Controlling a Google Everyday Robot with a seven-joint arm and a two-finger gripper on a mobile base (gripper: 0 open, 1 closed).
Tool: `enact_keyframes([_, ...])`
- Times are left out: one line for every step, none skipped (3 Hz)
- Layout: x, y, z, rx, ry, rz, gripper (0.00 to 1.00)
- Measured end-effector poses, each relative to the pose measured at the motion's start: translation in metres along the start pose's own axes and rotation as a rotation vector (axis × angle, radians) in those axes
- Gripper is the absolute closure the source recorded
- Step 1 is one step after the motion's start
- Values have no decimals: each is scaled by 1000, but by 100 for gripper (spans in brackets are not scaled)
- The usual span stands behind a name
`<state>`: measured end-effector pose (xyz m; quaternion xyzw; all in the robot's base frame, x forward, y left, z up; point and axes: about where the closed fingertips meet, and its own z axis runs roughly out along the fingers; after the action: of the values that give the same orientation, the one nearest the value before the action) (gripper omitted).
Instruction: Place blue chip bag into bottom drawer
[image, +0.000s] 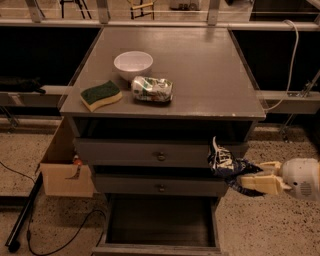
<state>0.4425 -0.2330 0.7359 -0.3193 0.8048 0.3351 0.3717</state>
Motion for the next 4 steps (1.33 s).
enact_keyframes([34,26,18,-43,-56,56,100])
enact_keyframes([66,42,37,-73,-67,105,100])
enact_keyframes([66,42,37,-73,-67,105,100])
enact_keyframes([88,39,56,-64,-58,152,100])
